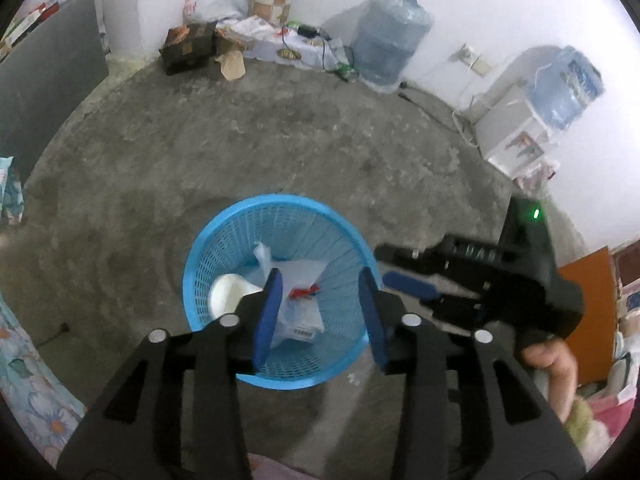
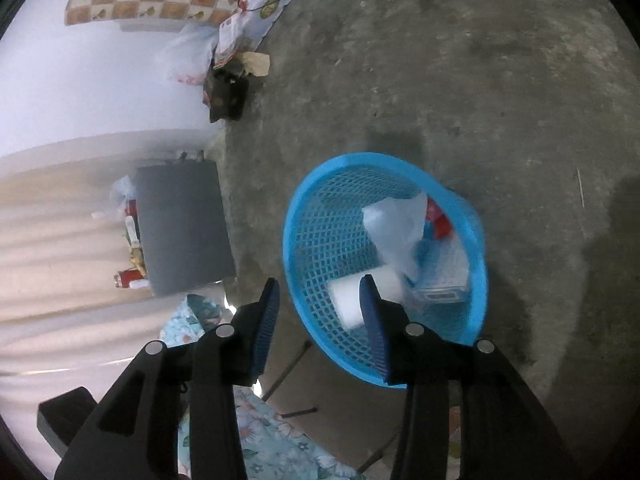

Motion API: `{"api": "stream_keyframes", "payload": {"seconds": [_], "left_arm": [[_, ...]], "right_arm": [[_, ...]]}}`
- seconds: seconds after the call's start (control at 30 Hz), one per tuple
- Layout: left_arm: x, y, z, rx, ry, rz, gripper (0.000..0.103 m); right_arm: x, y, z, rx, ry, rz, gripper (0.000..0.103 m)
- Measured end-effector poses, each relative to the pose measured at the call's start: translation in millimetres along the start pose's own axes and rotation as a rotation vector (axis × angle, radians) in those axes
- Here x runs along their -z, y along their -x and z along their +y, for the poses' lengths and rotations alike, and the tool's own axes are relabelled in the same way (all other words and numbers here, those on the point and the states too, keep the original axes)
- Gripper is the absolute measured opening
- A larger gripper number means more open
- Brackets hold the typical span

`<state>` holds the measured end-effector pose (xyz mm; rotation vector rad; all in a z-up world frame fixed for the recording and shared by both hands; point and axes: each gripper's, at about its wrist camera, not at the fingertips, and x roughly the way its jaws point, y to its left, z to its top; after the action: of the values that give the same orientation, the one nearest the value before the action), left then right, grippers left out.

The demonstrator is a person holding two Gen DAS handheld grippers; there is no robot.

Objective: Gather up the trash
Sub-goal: 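Carry the cup and tissue over the blue wastebasket and open both grippers, then move both tools back over the bed toward the snack bags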

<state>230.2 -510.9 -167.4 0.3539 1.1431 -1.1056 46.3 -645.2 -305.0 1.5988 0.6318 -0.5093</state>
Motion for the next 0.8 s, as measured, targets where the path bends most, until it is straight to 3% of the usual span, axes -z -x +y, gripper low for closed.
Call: {"api": "stream_keyframes", "payload": {"seconds": [0.3, 0.53, 0.6, 0.8], "left_arm": [[3.5, 82.3, -19.8, 0.030, 0.045, -0.106, 0.048], [26.8, 198.7, -40.1, 0.038, 0.060, -0.259, 0.062], [43.7, 244.4, -43.1, 0.005, 0.058, -0.311, 0.066], [106.1, 348.7, -31.3, -0.079, 0.090, -0.418, 0.078]], "right_arm": [[46.2, 53.4, 10.2, -0.059, 0.027, -0.092, 0.049], [120.4, 115.6, 59.7, -0.070, 0.229, -0.151, 0.051], [142.8, 134.6, 77.1, -0.077, 0.305, -0.161, 0.059], [204.4, 168.0, 130.1, -0.086, 0.564, -0.121, 0.066]]}}
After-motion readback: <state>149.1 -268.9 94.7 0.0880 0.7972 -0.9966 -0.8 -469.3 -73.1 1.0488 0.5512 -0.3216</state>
